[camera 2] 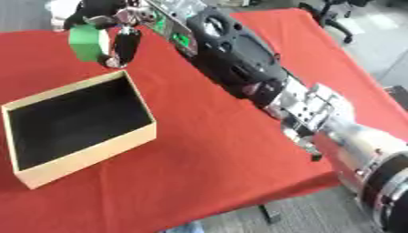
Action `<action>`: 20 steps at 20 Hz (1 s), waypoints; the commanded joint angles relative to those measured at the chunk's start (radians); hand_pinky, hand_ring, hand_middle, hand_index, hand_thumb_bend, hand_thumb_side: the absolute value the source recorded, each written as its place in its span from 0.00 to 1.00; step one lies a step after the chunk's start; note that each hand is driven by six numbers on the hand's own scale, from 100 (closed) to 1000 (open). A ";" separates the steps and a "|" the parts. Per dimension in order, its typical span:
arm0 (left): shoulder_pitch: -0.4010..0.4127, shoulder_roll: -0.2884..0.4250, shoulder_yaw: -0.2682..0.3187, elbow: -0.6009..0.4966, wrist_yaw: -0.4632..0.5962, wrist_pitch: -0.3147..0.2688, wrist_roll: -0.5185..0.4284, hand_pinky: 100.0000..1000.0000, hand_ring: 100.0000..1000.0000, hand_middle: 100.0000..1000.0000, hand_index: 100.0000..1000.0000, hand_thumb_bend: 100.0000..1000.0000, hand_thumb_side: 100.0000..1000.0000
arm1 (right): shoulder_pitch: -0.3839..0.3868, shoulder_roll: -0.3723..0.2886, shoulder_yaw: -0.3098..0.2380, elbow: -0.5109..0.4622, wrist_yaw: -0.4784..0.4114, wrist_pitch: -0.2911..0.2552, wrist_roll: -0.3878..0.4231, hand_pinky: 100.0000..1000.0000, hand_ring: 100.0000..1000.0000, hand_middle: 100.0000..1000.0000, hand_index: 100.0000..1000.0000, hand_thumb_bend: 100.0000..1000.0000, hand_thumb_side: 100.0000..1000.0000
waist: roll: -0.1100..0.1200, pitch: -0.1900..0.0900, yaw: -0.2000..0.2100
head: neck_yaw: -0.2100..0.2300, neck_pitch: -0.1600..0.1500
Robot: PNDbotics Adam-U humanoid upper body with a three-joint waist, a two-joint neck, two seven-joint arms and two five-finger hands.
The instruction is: Pick up objects on the table and place them in the box.
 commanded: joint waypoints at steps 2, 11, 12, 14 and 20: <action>-0.004 0.027 0.008 -0.019 -0.004 0.001 0.003 0.64 0.61 0.56 0.78 0.00 0.57 | 0.000 0.016 0.021 -0.062 -0.059 0.011 0.038 0.65 0.62 0.73 1.00 0.00 0.25 | 0.008 -0.020 -0.005 | -0.006 0.005; -0.003 0.020 0.004 -0.019 -0.003 0.001 -0.003 0.64 0.61 0.56 0.78 0.00 0.58 | 0.034 0.079 0.034 0.011 -0.023 0.015 0.036 0.70 0.70 0.81 1.00 0.00 0.25 | 0.015 -0.011 -0.013 | -0.009 0.001; -0.002 0.020 0.004 -0.019 -0.003 0.002 -0.004 0.64 0.61 0.56 0.78 0.00 0.58 | 0.037 0.082 0.034 0.022 -0.012 0.010 0.028 0.70 0.72 0.84 1.00 0.00 0.26 | 0.016 -0.010 -0.014 | -0.010 0.000; -0.002 0.018 0.004 -0.019 -0.003 0.002 -0.004 0.64 0.61 0.56 0.78 0.00 0.58 | 0.041 0.086 0.035 0.037 0.009 -0.002 0.015 0.73 0.75 0.92 1.00 0.00 0.27 | 0.016 -0.008 -0.016 | -0.010 0.000; -0.002 0.015 0.003 -0.019 -0.004 0.003 -0.006 0.64 0.61 0.56 0.78 0.00 0.58 | 0.051 0.091 0.035 0.058 0.074 -0.041 -0.021 0.78 0.81 0.99 1.00 0.08 0.48 | 0.018 -0.004 -0.021 | -0.011 -0.001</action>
